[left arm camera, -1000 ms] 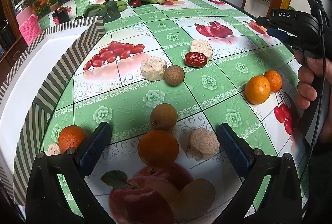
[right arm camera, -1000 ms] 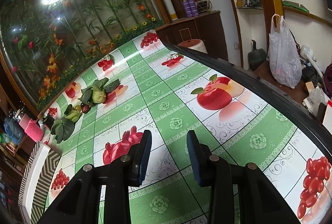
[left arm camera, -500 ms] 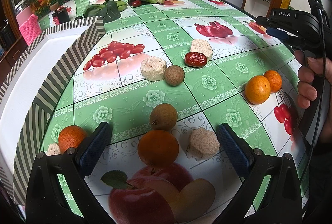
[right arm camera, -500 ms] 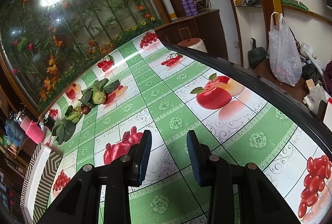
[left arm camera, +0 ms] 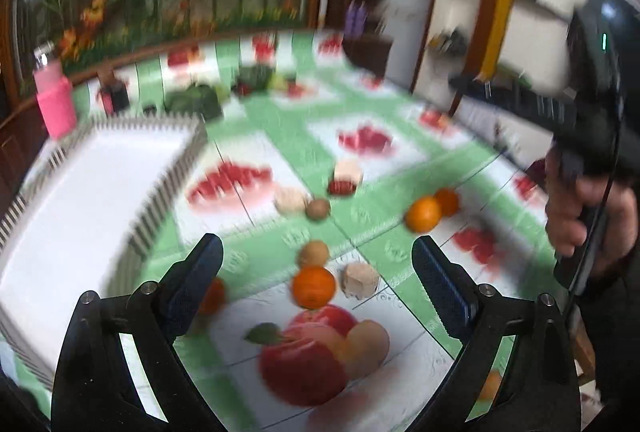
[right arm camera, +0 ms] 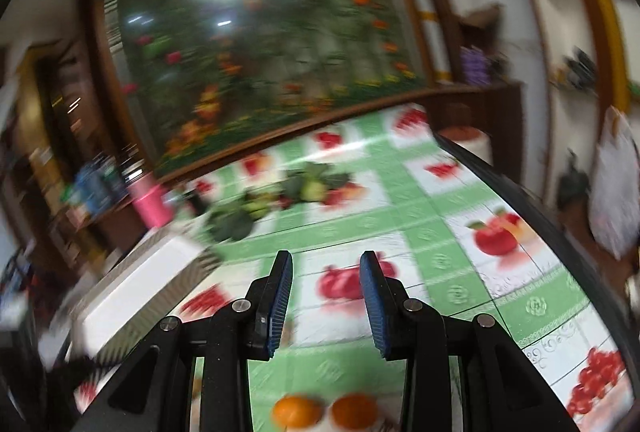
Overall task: Organize fruits
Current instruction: 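Grasp the beige textured bun with the left tool while the right tool grasps a brown round fruit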
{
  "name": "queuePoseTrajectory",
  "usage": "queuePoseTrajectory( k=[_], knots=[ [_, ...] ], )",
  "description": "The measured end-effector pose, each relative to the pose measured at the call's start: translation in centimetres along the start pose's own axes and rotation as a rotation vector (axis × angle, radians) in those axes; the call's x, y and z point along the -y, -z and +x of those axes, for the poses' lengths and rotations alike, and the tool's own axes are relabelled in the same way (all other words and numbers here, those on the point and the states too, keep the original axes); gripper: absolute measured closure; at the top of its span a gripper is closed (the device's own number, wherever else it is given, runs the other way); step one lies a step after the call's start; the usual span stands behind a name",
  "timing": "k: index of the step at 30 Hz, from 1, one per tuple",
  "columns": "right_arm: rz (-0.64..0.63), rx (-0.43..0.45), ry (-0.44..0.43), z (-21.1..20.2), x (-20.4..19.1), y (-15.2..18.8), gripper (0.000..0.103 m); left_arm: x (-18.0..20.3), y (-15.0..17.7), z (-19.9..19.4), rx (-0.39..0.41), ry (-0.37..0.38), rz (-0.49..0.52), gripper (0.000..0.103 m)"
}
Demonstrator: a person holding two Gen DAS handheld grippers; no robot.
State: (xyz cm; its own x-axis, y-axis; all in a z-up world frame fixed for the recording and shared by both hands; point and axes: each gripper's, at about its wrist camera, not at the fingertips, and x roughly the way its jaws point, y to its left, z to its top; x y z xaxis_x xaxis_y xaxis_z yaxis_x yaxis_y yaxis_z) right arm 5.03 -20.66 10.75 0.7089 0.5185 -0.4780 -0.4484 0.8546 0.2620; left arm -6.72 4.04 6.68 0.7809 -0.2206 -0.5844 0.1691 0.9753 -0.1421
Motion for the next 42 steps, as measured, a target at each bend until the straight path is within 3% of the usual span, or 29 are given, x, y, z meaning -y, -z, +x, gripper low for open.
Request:
queuePoseTrajectory(
  k=[3, 7, 10, 18, 24, 34, 42],
  knots=[
    [-0.140, -0.003, -0.087, -2.5, -2.4, 1.1, 0.069, -2.2, 0.4, -1.7, -0.031, 0.032, 0.022, 0.007],
    [-0.307, -0.092, -0.230, -4.4, -4.8, 4.1, 0.069, -3.7, 2.6, -1.8, -0.114, 0.044, 0.073, 0.007],
    [-0.403, -0.134, -0.234, -5.4, -5.9, 7.0, 0.069, -3.5, 4.1, -2.0, -0.144, 0.056, 0.094, 0.007],
    [-0.454, -0.271, -0.303, -6.5, -6.0, 11.7, 0.070, -2.0, 5.3, -1.6, -0.204, 0.141, 0.178, 0.007],
    [-0.513, -0.387, -0.411, -7.7, -7.7, 15.3, 0.070, -3.3, 5.1, -2.0, -0.175, 0.128, 0.117, 0.007],
    [-0.507, -0.447, -0.404, -5.8, -8.3, 16.4, 0.070, -5.0, 5.1, -1.4, -0.207, 0.091, 0.044, 0.007],
    [-0.500, -0.436, -0.403, -5.6, -8.3, 16.4, 0.075, -5.5, 5.0, -1.1, -0.204, 0.064, 0.024, 0.007]
  ],
)
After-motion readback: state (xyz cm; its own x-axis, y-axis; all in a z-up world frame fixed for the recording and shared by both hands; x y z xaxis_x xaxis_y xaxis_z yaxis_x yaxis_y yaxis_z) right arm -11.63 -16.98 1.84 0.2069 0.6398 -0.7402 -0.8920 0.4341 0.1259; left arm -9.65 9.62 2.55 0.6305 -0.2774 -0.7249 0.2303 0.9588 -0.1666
